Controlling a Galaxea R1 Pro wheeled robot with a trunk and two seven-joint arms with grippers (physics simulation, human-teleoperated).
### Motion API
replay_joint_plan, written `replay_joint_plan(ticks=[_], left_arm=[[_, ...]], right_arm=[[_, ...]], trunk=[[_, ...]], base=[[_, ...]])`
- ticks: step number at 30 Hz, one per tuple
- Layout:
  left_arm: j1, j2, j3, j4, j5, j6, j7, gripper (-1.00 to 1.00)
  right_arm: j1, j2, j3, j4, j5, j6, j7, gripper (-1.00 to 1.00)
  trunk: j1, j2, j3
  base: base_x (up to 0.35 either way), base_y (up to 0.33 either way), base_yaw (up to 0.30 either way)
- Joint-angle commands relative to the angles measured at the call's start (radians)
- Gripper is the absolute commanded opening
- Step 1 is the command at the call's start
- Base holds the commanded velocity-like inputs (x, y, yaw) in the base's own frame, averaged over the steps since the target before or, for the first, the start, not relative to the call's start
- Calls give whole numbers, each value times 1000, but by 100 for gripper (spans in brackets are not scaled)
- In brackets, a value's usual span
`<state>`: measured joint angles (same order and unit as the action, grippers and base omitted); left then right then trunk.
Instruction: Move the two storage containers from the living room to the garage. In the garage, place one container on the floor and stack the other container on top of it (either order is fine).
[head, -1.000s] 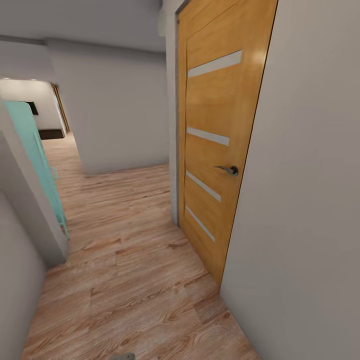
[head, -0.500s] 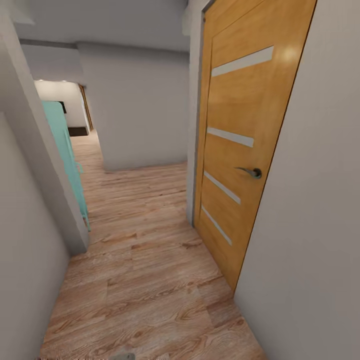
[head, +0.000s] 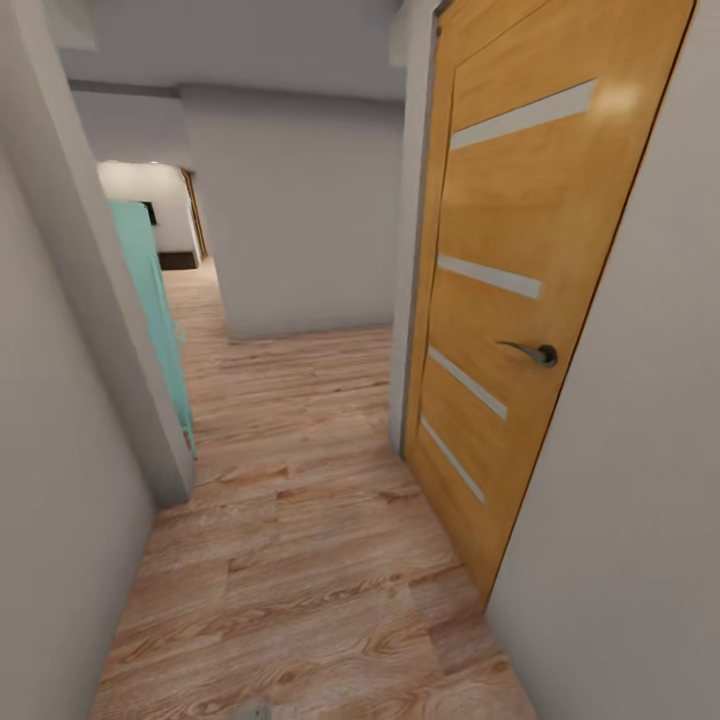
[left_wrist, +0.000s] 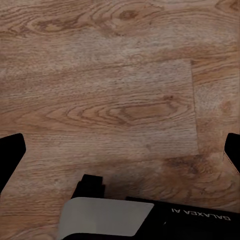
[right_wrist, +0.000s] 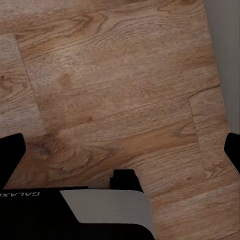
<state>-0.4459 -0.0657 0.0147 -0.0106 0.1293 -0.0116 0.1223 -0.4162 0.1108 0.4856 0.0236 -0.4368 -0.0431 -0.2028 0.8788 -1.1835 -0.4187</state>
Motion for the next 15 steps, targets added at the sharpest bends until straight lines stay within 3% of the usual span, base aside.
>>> replay_joint_plan(ticks=[1, 15], left_arm=[[-1, 0, 1, 0, 8, -2, 2, 100], [-1, 0, 1, 0, 7, -2, 2, 100]], right_arm=[[-1, 1, 8, 2, -10, -4, -1, 100], [-1, 0, 8, 2, -11, -4, -1, 100]], trunk=[[1, -1, -1], [1, -1, -1]], base=[[317, 0, 5], [333, 0, 1]])
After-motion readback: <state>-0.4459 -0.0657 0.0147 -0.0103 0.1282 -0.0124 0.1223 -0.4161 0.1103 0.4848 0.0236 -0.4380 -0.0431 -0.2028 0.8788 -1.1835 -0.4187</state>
